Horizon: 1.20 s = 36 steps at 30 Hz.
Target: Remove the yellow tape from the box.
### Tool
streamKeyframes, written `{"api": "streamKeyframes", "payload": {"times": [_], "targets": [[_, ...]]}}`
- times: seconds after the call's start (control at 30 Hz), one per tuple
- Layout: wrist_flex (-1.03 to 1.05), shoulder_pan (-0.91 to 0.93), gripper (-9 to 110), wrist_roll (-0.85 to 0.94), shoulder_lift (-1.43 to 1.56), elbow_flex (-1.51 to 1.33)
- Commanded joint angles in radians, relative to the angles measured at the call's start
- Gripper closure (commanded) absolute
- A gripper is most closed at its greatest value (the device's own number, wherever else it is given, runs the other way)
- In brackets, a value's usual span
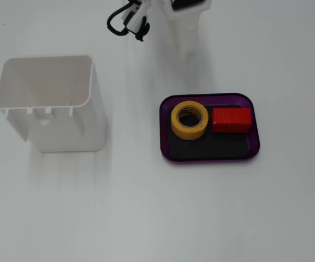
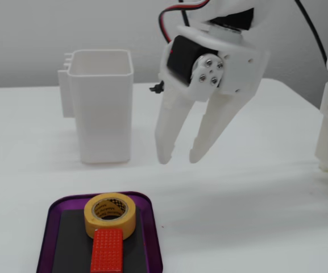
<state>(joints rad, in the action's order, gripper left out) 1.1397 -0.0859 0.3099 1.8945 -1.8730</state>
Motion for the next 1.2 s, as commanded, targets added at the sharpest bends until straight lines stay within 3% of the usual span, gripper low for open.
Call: {"api": "streamKeyframes", "payload": {"times": [0.0,0.37,1.17], "targets": [[-0.008,-0.003,88,-0.012,-0.094,0.141],[-0.051,0.006,88,-0.011,-0.308,0.258],[-0.21,0.008,88,-0.011,-0.465,0.247]]}}
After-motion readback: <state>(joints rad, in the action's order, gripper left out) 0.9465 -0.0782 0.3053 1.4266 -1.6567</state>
